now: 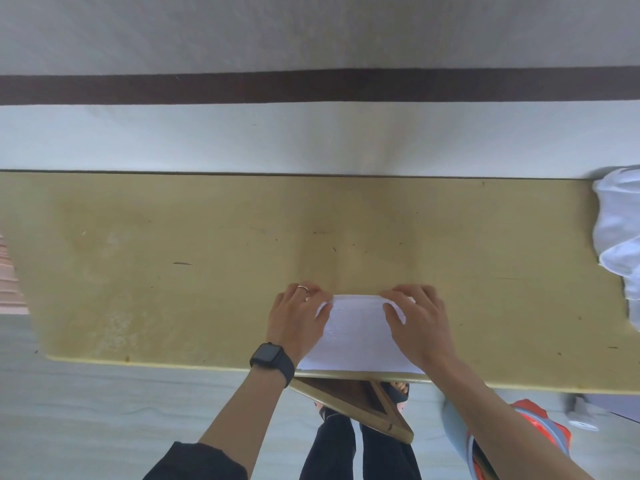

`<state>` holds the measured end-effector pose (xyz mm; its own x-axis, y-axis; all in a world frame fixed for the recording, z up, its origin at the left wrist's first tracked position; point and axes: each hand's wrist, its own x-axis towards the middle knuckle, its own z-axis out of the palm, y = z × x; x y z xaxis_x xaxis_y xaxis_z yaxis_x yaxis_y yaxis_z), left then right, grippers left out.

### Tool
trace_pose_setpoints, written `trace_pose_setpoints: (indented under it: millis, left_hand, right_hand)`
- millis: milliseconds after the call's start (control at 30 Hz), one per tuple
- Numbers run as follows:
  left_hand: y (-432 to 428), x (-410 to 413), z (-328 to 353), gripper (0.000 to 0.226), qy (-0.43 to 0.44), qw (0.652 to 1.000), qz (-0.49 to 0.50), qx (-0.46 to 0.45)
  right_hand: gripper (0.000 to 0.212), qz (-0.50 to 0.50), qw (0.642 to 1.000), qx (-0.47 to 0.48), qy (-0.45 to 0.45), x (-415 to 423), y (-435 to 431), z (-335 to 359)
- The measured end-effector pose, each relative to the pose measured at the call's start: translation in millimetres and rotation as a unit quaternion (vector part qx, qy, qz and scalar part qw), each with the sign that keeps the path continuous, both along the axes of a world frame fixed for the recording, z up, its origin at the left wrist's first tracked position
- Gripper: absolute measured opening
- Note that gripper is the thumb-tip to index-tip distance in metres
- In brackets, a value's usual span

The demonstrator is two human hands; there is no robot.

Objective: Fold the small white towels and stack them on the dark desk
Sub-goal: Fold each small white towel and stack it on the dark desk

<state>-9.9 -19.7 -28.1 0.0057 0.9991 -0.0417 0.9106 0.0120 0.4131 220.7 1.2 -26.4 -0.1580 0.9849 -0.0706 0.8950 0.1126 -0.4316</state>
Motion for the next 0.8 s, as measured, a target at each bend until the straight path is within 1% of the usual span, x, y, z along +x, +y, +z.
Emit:
trace_pose_setpoints:
  millis: [100,233,367,467,633,700,733,800]
  left_hand:
    - [1.8,0.5,-0.9,0.013,0.004,1.0,-0.006,0.0]
    - [3.9,1.4,-0.2,0.003,0.002,0.999,0.015,-0.042]
    - [12.6,0.9,4.2,0.016,0.002,0.995,0.011,-0.099]
    - [21.2,-1.4,7.9,0.017,0.004,0.992,0.007,-0.123]
    - [26.8,-3.0,8.8,0.019,0.017,0.988,-0.003,-0.155]
    - [24.2,-2.1,8.8,0.02,0.024,0.989,-0.01,-0.147]
    - [21.6,-1.3,9.6,0.02,0.033,0.991,-0.014,-0.126]
    - [11.5,1.8,9.3,0.023,0.055,0.997,-0.023,-0.054]
  right_hand:
    - [0.016,0.013,1.0,-0.027,-0.008,-6.0,1.4,-5.8]
    - [0.009,0.001,0.998,-0.065,-0.012,-9.0,3.4,-4.5]
    - [0.013,-0.019,0.996,-0.085,-0.026,-14.5,7.1,1.5]
    - [0.015,-0.027,0.996,-0.082,-0.038,-19.4,9.4,3.3]
    - [0.012,-0.054,0.995,-0.073,-0.044,-26.0,8.7,3.5]
    - [0.014,-0.053,0.995,-0.07,-0.042,-25.4,7.0,4.0]
    - [0.016,-0.064,0.995,-0.066,-0.033,-23.6,4.5,5.3]
    - [0.019,-0.103,0.993,-0.047,-0.014,-17.4,-5.6,8.2]
